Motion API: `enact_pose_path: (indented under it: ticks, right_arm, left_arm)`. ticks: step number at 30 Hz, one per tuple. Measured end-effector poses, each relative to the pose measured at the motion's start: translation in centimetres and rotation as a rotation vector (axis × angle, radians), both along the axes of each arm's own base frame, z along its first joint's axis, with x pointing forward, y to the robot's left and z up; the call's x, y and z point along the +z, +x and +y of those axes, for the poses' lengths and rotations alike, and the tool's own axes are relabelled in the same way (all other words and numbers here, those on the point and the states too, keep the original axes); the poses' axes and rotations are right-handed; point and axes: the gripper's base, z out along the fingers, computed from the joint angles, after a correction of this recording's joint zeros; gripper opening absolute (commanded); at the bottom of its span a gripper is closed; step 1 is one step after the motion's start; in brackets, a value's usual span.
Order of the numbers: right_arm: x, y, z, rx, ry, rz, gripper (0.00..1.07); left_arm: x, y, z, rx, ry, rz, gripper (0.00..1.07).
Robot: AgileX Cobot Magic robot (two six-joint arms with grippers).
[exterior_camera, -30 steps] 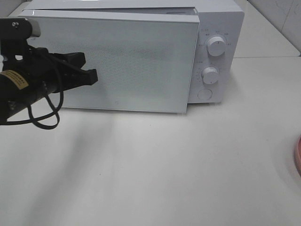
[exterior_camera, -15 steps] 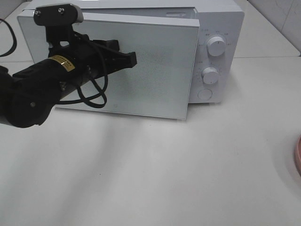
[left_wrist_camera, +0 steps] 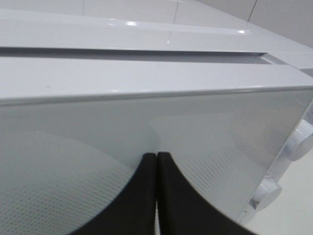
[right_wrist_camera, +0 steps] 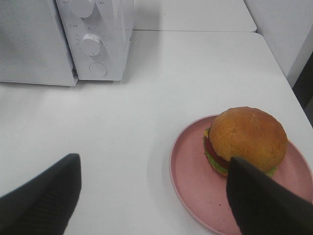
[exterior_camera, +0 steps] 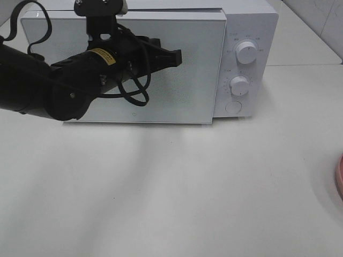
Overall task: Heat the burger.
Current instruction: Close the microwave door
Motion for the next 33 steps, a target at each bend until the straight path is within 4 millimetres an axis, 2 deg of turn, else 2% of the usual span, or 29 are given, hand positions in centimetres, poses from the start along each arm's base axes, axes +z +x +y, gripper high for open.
enact_pose_path:
  ticks: [8,14,22,33]
  right_arm:
    - [0.0,0.0,0.0,0.000,0.000,0.000,0.74]
    - [0.0,0.0,0.0,0.000,0.000,0.000,0.74]
    - [0.0,0.0,0.0,0.000,0.000,0.000,0.74]
    - [0.0,0.0,0.0,0.000,0.000,0.000,0.74]
  left_arm:
    - [0.0,1.0,-1.9,-0.041,0.014,0.017,0.00]
    - [-0.2,1.3,-2.6,-0.058,0.028,0.034,0.00]
    - [-0.6,1.7,-5.3,-0.116,0.067,0.010,0.00]
    - [-1.6,1.7,-6.2,-0.121,0.075,0.014,0.00]
